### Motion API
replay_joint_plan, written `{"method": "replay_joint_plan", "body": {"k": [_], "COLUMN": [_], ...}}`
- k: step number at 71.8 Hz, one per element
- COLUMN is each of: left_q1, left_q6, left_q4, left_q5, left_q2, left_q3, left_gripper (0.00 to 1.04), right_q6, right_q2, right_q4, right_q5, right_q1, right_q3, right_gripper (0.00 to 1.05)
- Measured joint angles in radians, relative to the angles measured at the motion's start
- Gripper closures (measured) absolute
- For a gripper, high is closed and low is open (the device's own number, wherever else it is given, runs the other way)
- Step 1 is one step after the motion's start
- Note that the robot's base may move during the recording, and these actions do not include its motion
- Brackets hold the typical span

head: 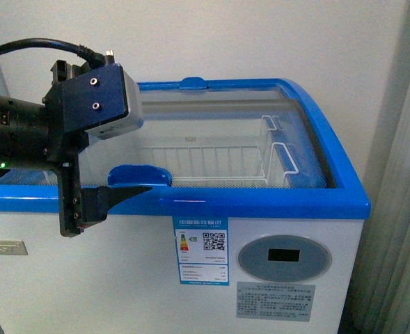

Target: Put drink in fridge

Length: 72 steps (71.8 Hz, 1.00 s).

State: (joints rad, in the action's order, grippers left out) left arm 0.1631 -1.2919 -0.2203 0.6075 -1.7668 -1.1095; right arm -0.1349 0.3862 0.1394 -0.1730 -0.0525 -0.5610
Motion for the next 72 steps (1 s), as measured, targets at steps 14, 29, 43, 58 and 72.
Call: {"method": "replay_joint_plan", "body": {"k": [14, 29, 43, 58, 72], "left_q1": [-0.005, -0.008, -0.012, -0.027, -0.012], "left_q6": [-0.029, -0.026, -0.031, -0.071, -0.034], "left_q4": [0.029, 0.092, 0.119, 0.179, 0.056], "left_q5": [-0.026, -0.007, -0.044, -0.167, -0.357], "left_q2": [-0.071, -0.154, -0.244, -0.399, -0.609], "left_q3": [-0.1, -0.225, -0.387, -0.675, -0.986], "left_gripper": [0.08, 0.08, 0.08, 0.08, 0.08], "right_q6": [0.0, 0.0, 0.0, 0.0, 0.0], "right_q2": [0.0, 0.0, 0.0, 0.0, 0.0], "right_q4": [0.0, 0.0, 0.0, 0.0, 0.0], "right_q5": [0.0, 0.001, 0.0, 0.0, 0.0], "right_q1": [0.0, 0.0, 0.0, 0.0, 0.0], "right_q3": [0.0, 0.0, 0.0, 0.0, 0.0], "right_gripper": [0.66, 0.66, 0.66, 0.66, 0.66]}}
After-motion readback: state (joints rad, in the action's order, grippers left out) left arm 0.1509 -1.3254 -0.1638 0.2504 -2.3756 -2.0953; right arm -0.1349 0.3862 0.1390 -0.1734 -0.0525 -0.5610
